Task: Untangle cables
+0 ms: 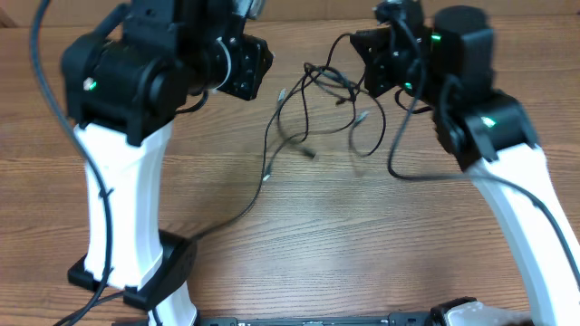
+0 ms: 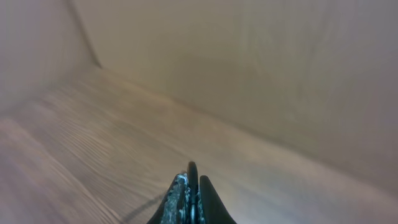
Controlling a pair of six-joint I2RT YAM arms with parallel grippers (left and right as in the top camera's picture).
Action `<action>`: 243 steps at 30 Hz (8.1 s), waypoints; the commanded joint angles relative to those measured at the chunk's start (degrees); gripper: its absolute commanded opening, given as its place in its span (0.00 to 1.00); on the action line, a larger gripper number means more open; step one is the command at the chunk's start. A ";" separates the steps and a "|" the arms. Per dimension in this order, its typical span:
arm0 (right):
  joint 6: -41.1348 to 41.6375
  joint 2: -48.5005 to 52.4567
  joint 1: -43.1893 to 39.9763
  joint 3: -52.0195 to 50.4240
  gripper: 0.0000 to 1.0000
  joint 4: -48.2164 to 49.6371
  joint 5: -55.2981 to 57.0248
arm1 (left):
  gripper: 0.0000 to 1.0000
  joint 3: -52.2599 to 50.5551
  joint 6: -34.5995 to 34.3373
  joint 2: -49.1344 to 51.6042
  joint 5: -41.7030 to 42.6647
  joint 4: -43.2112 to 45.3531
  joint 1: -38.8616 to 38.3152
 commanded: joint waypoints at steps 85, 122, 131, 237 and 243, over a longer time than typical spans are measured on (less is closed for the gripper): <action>30.14 -12.09 -34.56 2.21 0.04 11.72 -36.76 | 0.05 -33.59 39.67 6.47 25.81 8.44 5.33; -14.58 4.55 -20.94 1.92 0.75 -24.94 -38.10 | 0.05 -33.16 7.04 -18.56 24.09 17.57 5.51; -25.51 7.02 -10.12 1.88 0.74 -23.58 -33.48 | 0.04 -33.16 -1.14 -21.20 24.11 17.31 5.51; 21.81 3.28 -56.81 1.68 0.04 -10.54 -19.41 | 0.04 -33.16 -11.21 -25.83 32.72 13.51 21.84; 27.98 3.28 -60.72 1.68 0.04 -9.84 -19.41 | 0.04 -33.16 -11.17 -25.81 32.68 12.33 25.27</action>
